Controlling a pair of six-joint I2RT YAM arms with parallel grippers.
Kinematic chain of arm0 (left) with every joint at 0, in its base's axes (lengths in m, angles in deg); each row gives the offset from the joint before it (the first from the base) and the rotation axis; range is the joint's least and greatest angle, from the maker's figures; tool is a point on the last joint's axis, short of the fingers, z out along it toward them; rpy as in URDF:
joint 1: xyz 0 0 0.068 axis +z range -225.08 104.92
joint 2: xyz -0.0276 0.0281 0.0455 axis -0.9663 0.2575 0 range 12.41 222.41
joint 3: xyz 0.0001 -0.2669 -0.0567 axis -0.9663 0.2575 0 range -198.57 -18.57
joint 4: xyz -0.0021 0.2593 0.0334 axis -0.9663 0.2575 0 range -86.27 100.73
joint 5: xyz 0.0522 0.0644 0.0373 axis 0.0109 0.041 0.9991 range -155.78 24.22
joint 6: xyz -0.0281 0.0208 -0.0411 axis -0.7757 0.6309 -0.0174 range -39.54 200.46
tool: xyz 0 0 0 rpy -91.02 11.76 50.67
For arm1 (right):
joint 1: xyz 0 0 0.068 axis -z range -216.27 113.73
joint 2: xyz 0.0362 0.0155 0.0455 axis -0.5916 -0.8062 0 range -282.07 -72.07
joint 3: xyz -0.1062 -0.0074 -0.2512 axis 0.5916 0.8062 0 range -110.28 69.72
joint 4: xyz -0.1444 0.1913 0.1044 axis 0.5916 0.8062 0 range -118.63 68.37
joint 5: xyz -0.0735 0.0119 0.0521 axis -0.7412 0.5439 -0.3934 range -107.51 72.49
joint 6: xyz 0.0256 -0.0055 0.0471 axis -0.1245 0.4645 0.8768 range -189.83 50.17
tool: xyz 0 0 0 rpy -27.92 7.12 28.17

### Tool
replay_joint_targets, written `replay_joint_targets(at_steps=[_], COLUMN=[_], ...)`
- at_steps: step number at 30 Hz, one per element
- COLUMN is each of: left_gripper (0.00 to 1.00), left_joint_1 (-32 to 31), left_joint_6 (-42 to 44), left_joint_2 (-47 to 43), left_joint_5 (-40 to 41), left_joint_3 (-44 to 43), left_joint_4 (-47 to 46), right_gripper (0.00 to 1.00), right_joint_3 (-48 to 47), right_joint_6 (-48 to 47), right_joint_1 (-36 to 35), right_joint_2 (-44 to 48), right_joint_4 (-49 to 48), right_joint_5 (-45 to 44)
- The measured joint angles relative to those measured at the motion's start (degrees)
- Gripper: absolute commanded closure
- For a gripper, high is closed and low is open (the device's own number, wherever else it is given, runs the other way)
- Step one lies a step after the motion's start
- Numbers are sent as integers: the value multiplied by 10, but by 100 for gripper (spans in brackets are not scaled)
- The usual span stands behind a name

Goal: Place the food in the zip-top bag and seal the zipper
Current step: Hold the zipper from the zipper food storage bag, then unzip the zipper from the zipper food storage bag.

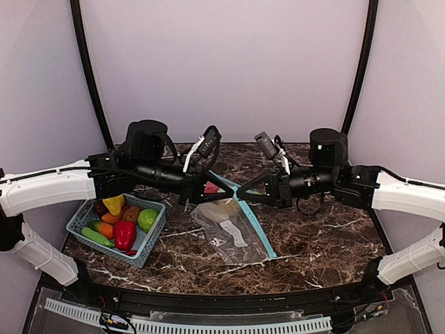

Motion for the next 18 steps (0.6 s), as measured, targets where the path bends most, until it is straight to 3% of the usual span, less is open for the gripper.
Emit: replay_joint_targets(at_steps=[18], left_gripper=[99], left_joint_1=[-2], left_joint_6=[17], left_joint_2=[-11], left_joint_5=[64], left_joint_3=[0], left_joint_4=[16], right_gripper=[95], right_joint_3=[4], right_joint_6=[-2], right_joint_1=[0], right_joint_2=[10], right_joint_4=[21], right_joint_5=[-30])
